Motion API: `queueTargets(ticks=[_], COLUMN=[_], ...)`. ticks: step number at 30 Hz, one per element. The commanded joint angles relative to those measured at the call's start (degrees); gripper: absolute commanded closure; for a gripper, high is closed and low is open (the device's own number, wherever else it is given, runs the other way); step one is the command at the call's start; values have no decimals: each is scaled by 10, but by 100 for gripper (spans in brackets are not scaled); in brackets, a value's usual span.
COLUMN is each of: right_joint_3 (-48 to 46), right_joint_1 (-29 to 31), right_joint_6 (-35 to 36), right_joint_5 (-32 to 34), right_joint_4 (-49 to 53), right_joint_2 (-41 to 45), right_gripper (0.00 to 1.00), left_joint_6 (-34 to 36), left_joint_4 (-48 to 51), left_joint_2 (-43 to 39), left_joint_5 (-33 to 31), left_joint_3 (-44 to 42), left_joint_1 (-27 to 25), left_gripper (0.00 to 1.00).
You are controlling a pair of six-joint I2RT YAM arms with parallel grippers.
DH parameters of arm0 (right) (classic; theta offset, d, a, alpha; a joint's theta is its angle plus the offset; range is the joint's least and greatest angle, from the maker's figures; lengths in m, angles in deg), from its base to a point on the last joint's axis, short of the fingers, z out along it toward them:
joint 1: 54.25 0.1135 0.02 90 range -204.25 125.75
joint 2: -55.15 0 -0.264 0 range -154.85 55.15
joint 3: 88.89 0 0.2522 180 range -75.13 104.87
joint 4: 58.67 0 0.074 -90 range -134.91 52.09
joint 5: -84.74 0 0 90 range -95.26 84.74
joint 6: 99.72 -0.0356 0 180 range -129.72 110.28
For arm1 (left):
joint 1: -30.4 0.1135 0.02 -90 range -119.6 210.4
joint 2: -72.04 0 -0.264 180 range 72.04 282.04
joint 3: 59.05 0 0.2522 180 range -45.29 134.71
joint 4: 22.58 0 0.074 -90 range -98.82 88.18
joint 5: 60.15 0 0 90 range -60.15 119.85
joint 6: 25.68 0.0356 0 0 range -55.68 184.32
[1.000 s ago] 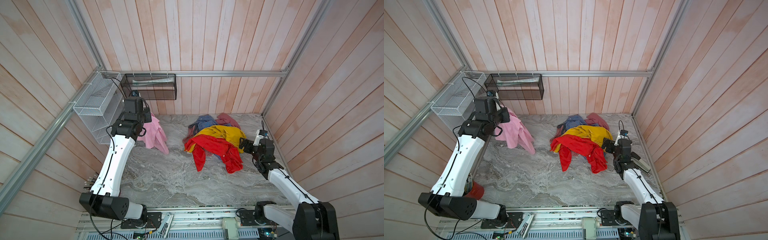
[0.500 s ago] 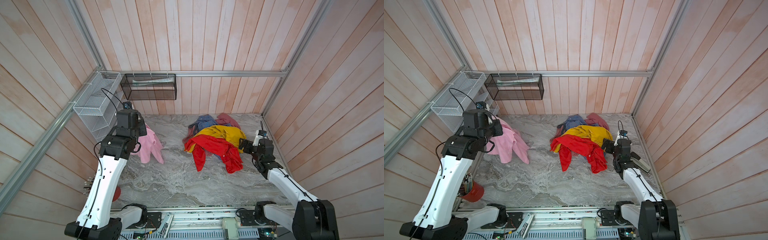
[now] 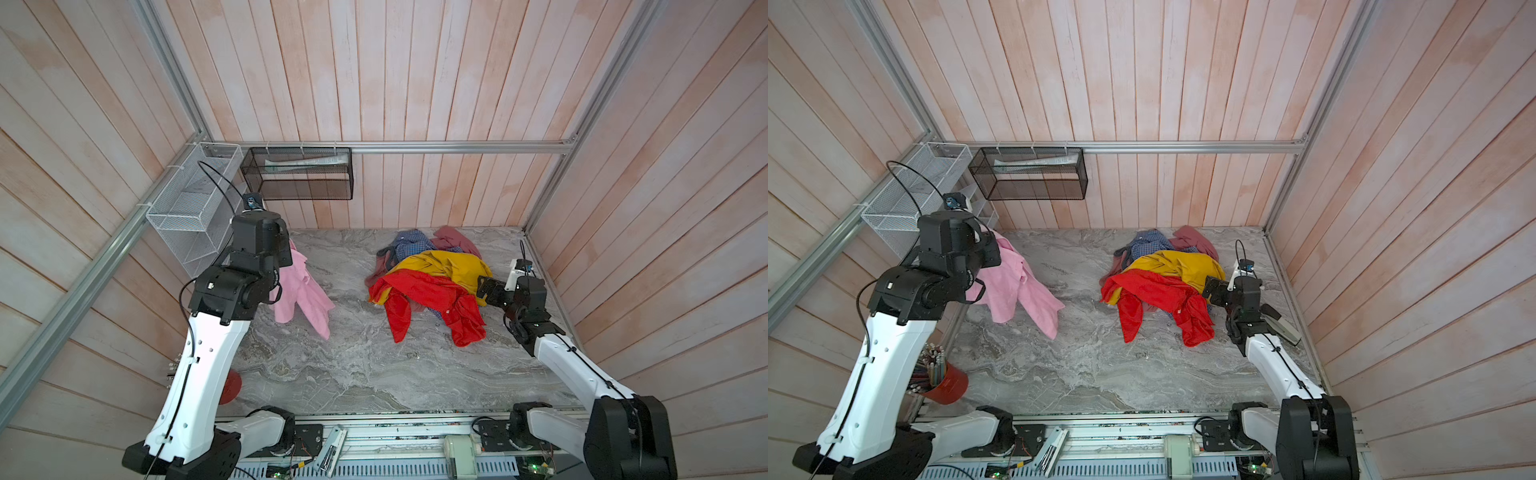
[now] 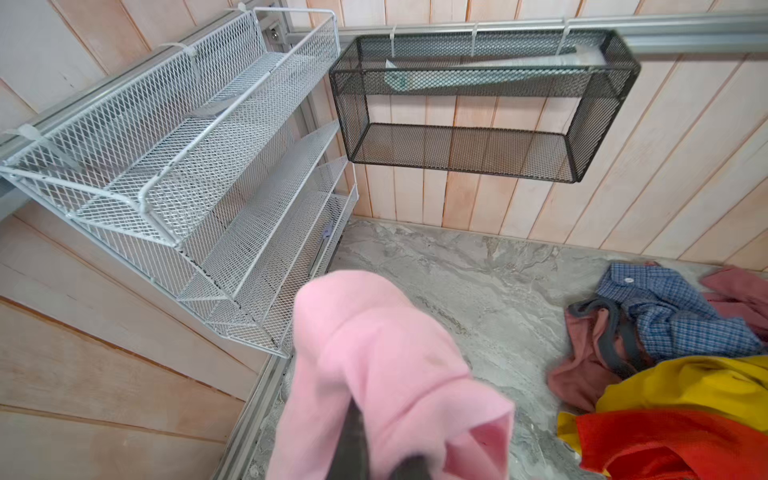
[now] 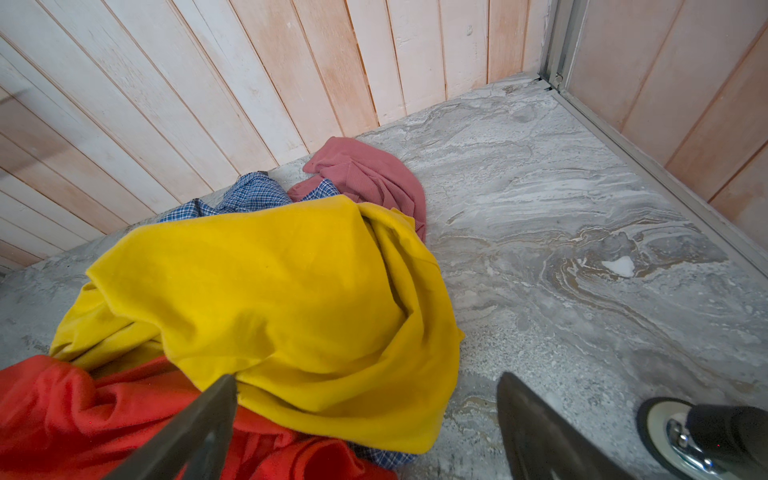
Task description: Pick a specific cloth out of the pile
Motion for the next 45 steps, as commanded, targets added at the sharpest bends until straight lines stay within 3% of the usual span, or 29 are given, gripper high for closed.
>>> queueTargets(ticks=[1,5,16,22,27,29,37,45], right_joint_3=[15,16,5,-3,-4,-4,-3,-12], right_joint_1=[-3,-3,-3,-2,-2,-2,-3,-3], right_joint_6=[-2,0,3,6,8,8,9,15], right_joint_5=[-1,1,5,9,8,7,1,10], right_joint_4=[5,11,19,21,23,22,21,26], right_joint_2=[-4,-2,13,20,17,16,13,25], right_gripper=[3,3,3,3,3,3,3,3], left_joint_6=[39,55,47,-32,-83,-95,-104,-72], left_joint_4=[-45,-100,-210,-229,-239,-231,-229,-227], left_joint_2=[47,89,198,198,185,186,159,103], left_joint_5=[-14,54,138,196,212,213,207,211], left_joint_3=[-21,-65,-152,-261,-361,-387,-406,-366], left_joint_1=[7,47,95,95,95,95,95,86], left_gripper=[100,100,100,100,93,77,33,9])
